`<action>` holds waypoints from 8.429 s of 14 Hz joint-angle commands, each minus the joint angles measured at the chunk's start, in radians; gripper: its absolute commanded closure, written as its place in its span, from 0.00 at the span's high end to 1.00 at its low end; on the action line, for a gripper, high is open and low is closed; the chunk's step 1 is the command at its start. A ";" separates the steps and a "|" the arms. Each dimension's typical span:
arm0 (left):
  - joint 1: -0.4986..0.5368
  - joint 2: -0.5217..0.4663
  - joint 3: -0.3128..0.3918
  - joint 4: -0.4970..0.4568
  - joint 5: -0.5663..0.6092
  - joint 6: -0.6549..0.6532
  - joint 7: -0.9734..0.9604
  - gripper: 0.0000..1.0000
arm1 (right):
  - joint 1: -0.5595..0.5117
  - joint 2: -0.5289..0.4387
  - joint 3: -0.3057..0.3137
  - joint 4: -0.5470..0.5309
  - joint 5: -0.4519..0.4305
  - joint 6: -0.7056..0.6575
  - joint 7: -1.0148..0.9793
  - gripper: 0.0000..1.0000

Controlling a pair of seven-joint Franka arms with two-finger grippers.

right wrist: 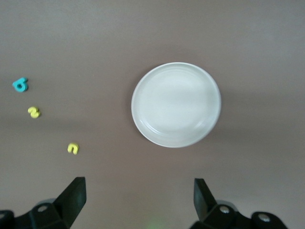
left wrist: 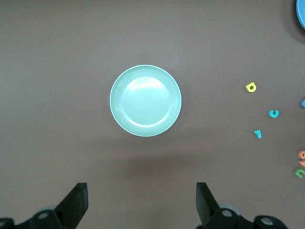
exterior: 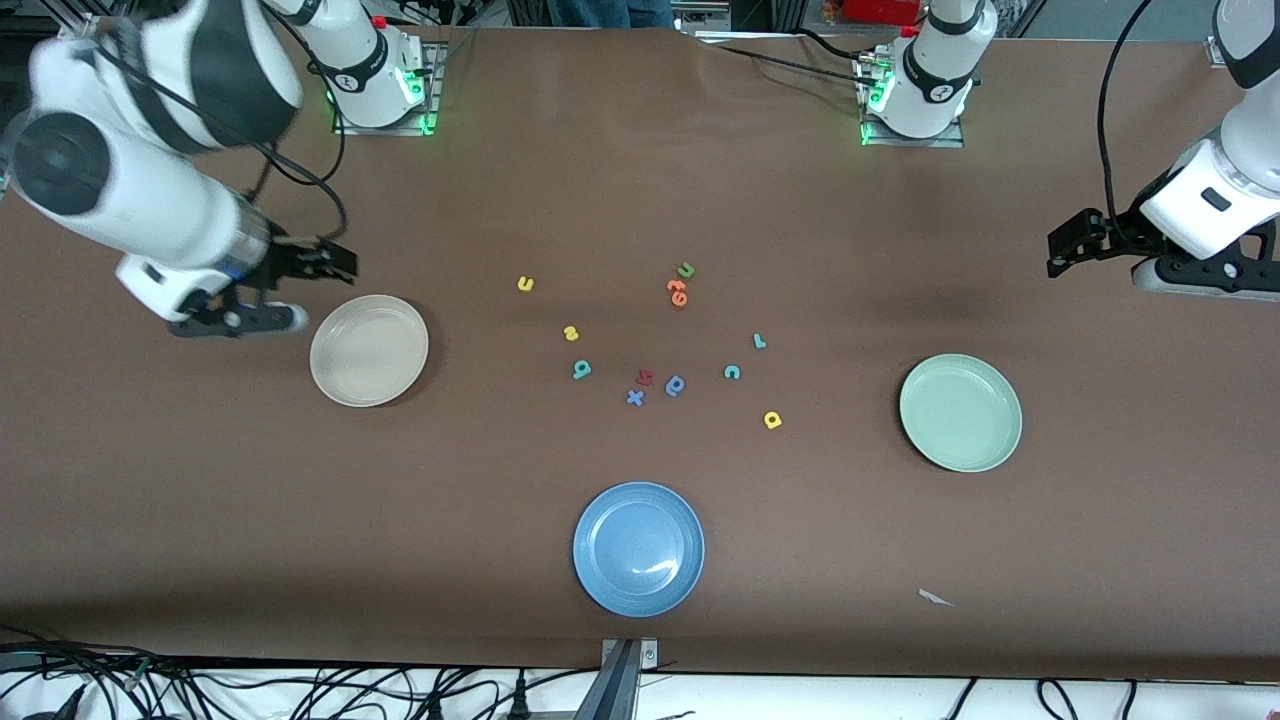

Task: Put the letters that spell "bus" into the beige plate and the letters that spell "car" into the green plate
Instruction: 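Move the right gripper to the yellow n while the left gripper reaches letters, then carry the yellow n onto the cream plate with the right gripper and release, then grasp the yellow 2 with the right gripper while the left gripper carries teal letter, then drop the yellow 2 on the cream plate while the left gripper releases teal letter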

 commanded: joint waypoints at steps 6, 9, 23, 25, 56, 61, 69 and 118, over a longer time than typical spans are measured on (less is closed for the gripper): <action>-0.001 0.191 -0.132 0.008 -0.026 0.159 -0.123 1.00 | 0.213 0.038 0.013 -0.343 0.001 0.489 0.580 0.99; -0.002 0.302 -0.208 0.000 -0.026 0.275 -0.224 1.00 | 0.259 0.070 0.016 -0.419 0.019 0.569 0.689 0.87; -0.177 0.402 -0.265 -0.316 0.056 0.758 -0.626 1.00 | 0.297 0.225 0.093 -0.517 0.018 0.854 0.880 0.62; -0.210 0.449 -0.265 -0.311 0.062 0.789 -0.706 1.00 | 0.300 0.230 0.094 -0.517 0.018 0.856 0.881 0.51; -0.278 0.603 -0.265 -0.247 0.231 0.802 -1.017 0.27 | 0.219 0.176 -0.027 -0.253 0.019 0.495 0.042 0.99; -0.278 0.603 -0.265 -0.250 0.233 0.800 -1.014 0.22 | 0.303 0.316 0.013 -0.057 0.018 0.499 0.045 0.99; -0.278 0.606 -0.264 -0.250 0.234 0.800 -1.007 0.12 | 0.403 0.451 0.013 -0.006 0.018 0.563 0.196 0.49; -0.221 0.885 -0.212 0.313 0.164 0.523 -0.974 0.83 | 0.495 0.481 -0.209 0.106 0.309 0.532 0.661 0.83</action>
